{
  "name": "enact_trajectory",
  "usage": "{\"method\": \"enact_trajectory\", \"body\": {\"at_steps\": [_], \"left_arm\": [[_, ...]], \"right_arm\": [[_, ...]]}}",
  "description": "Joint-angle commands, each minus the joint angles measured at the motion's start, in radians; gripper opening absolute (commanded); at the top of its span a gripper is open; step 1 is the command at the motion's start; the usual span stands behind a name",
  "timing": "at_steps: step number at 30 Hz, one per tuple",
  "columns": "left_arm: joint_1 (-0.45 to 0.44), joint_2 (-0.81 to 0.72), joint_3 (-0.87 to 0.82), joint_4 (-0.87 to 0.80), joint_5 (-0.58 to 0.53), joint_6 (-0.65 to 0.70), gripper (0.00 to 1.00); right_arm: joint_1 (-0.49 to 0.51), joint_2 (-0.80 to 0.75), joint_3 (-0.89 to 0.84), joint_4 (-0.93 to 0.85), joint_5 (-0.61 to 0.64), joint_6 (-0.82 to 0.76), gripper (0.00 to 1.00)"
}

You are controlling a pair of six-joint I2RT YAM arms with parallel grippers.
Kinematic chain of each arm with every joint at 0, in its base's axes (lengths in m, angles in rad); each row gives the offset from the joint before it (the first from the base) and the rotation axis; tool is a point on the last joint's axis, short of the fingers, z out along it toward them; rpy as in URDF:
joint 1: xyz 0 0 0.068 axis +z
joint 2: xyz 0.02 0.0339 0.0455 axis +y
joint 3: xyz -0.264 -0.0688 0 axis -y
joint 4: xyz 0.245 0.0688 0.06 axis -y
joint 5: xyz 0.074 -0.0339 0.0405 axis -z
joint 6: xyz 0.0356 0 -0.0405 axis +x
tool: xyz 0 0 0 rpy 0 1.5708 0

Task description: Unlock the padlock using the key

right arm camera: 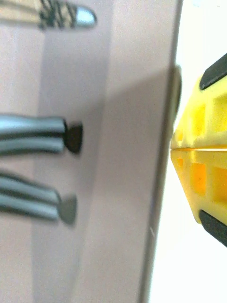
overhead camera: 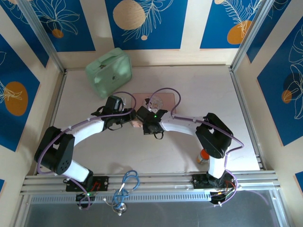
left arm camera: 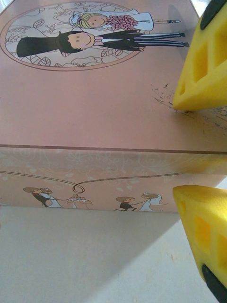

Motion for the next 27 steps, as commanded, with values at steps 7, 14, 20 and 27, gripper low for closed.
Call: {"method": "enact_trajectory", "body": {"at_steps": [7, 14, 20, 27], "left_arm": [[0.008, 0.012, -0.036, 0.020, 0.036, -0.013, 0.44], [0.011, -0.011, -0.034, 0.010, 0.037, -0.009, 0.47], [0.019, -0.003, -0.015, -0.005, 0.042, -0.006, 0.47], [0.023, 0.001, -0.017, -0.001, 0.040, -0.010, 0.47]], "right_arm": [[-0.004, 0.049, 0.056, -0.025, 0.029, -0.036, 0.09], [0.011, -0.127, -0.044, 0.000, 0.003, -0.028, 0.24], [0.008, -0.302, -0.175, 0.073, -0.015, -0.045, 0.59], [0.009, -0.278, -0.193, 0.089, -0.001, -0.012, 0.64]]}}
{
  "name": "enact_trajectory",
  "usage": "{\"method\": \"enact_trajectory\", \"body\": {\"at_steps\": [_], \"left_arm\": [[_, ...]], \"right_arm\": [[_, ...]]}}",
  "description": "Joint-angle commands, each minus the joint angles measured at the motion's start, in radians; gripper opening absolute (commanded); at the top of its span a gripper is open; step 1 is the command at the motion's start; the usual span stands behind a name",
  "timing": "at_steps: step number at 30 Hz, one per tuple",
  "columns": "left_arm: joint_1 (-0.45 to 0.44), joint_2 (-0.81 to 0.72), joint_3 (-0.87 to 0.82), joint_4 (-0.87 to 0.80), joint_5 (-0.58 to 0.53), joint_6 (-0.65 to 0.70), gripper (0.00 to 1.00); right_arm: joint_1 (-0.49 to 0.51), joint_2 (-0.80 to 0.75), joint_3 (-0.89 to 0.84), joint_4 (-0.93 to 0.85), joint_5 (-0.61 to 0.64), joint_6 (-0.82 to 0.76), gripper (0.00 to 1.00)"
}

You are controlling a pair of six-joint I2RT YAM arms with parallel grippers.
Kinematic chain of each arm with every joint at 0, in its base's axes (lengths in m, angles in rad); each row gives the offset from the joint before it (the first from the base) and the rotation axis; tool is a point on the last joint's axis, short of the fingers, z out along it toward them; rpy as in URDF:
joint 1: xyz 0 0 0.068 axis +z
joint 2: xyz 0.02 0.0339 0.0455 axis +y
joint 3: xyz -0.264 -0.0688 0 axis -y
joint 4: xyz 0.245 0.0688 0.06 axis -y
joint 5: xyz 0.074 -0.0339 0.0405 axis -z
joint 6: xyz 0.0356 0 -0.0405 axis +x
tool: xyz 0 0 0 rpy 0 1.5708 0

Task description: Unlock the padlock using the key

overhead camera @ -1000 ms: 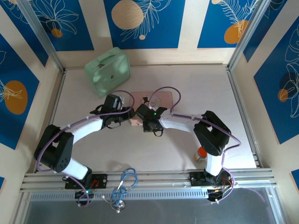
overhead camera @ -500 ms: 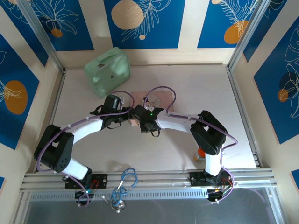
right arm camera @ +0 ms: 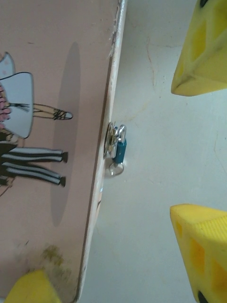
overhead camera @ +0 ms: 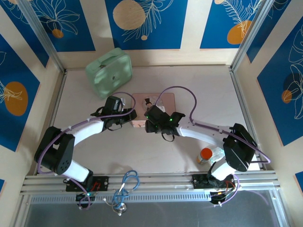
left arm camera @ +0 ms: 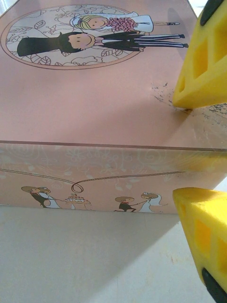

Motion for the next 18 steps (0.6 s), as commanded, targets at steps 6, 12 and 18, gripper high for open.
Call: {"method": "enact_trajectory", "body": {"at_steps": [6, 12, 18], "left_arm": [[0.017, 0.024, 0.007, -0.015, 0.036, 0.001, 0.47], [0.017, 0.044, 0.018, -0.012, 0.065, -0.002, 0.47], [0.018, 0.051, 0.015, -0.012, 0.068, 0.016, 0.46]], "right_arm": [[0.000, -0.003, -0.070, 0.136, -0.064, 0.057, 0.63], [-0.011, 0.060, -0.005, 0.065, -0.089, 0.097, 0.46], [-0.019, 0.163, 0.071, -0.005, -0.062, 0.071, 0.08]]}}
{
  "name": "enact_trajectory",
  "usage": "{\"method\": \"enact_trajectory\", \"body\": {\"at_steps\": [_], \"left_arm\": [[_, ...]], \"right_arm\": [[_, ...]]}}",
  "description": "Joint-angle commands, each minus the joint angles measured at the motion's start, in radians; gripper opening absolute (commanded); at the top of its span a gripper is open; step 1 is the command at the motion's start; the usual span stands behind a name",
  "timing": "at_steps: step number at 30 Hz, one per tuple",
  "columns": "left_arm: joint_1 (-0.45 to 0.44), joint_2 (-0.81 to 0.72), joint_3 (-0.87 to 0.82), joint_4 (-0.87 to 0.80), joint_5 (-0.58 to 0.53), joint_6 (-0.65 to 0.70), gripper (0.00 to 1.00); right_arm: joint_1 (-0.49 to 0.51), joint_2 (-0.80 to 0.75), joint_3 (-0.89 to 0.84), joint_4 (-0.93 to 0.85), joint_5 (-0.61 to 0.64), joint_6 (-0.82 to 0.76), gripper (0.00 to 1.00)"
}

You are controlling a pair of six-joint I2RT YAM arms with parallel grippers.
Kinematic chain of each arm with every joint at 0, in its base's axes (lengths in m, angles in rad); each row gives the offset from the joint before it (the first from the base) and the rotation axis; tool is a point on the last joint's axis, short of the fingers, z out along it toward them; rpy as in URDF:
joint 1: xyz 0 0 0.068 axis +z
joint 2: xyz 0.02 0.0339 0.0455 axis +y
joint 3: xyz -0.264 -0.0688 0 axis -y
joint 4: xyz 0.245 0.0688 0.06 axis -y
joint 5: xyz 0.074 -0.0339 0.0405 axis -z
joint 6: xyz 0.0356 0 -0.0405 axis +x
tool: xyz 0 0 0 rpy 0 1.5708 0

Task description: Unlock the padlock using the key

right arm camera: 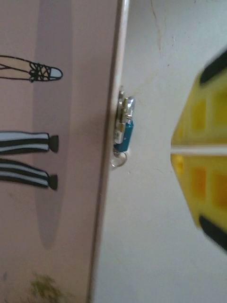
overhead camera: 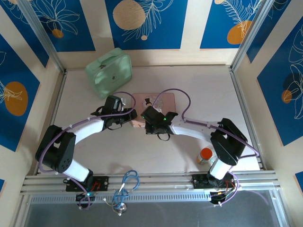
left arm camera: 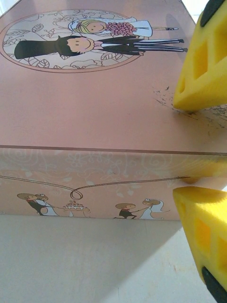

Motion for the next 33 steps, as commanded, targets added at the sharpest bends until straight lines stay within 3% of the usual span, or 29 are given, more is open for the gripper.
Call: {"method": "enact_trajectory", "body": {"at_steps": [1, 13, 23, 28, 33], "left_arm": [[0.006, 0.030, 0.004, -0.016, 0.025, 0.015, 0.46], [0.008, 0.052, 0.006, 0.016, 0.038, -0.004, 0.45], [0.008, 0.040, 0.008, -0.053, 0.035, 0.067, 0.43], [0.008, 0.031, 0.002, -0.063, 0.034, 0.073, 0.44], [0.009, 0.038, 0.038, -0.096, 0.040, 0.088, 0.46]], "right_arm": [[-0.003, 0.040, 0.031, -0.049, 0.011, -0.011, 0.06], [-0.021, 0.127, 0.074, 0.009, 0.036, -0.059, 0.06], [-0.047, 0.187, 0.128, -0.011, 0.082, -0.065, 0.06], [-0.011, 0.115, 0.061, 0.058, 0.087, -0.101, 0.06], [0.020, -0.007, -0.036, 0.117, 0.092, -0.114, 0.14]]}}
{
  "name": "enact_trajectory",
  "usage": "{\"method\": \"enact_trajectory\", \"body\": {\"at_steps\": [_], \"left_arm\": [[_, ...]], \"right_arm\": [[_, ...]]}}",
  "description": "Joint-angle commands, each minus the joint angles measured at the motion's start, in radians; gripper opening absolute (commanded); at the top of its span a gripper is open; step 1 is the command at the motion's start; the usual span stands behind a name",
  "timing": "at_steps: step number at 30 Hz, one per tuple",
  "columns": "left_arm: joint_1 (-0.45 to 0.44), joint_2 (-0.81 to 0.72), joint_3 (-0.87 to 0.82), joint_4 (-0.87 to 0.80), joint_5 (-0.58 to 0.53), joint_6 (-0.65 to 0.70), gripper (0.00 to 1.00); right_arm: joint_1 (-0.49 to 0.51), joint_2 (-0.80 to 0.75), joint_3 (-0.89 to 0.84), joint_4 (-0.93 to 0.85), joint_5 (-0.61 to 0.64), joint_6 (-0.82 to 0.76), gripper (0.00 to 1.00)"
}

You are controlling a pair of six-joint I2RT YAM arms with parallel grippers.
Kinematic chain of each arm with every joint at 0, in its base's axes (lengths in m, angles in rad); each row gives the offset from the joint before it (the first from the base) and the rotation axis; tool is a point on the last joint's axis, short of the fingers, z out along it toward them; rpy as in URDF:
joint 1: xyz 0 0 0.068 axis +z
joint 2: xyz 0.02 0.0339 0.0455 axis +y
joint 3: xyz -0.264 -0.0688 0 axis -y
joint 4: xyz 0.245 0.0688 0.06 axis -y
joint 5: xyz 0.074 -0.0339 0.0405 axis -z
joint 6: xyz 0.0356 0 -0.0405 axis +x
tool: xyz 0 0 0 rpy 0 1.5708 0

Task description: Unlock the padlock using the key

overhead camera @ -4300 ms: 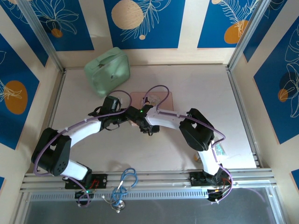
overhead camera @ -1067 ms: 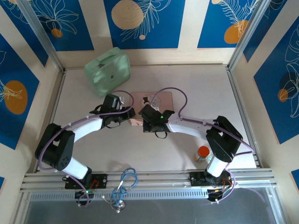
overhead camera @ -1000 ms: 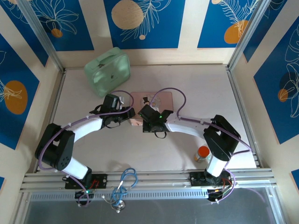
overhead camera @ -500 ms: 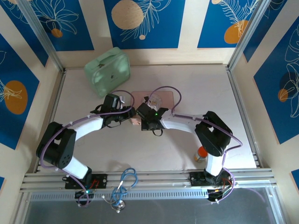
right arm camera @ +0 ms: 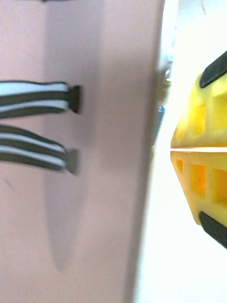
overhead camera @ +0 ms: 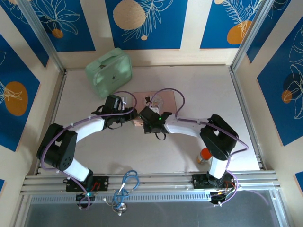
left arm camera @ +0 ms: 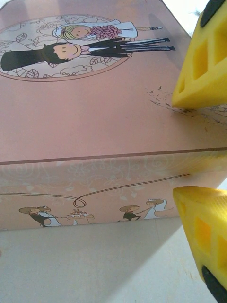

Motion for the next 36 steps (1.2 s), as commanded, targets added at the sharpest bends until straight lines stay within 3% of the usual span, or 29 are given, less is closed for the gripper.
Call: {"method": "enact_trajectory", "body": {"at_steps": [1, 16, 31, 36], "left_arm": [[0.007, 0.016, 0.030, -0.114, 0.017, 0.037, 0.46], [0.007, 0.028, 0.074, -0.170, 0.001, 0.078, 0.43], [0.007, 0.034, 0.079, -0.179, 0.019, 0.097, 0.40], [0.007, 0.036, 0.077, -0.179, 0.022, 0.100, 0.40]], "right_arm": [[0.012, -0.090, -0.055, 0.057, 0.010, -0.021, 0.14], [-0.025, 0.011, -0.016, 0.070, -0.046, -0.045, 0.08], [-0.049, 0.093, 0.100, -0.011, 0.055, -0.077, 0.09], [-0.017, 0.030, 0.064, -0.007, 0.050, -0.073, 0.10]]}}
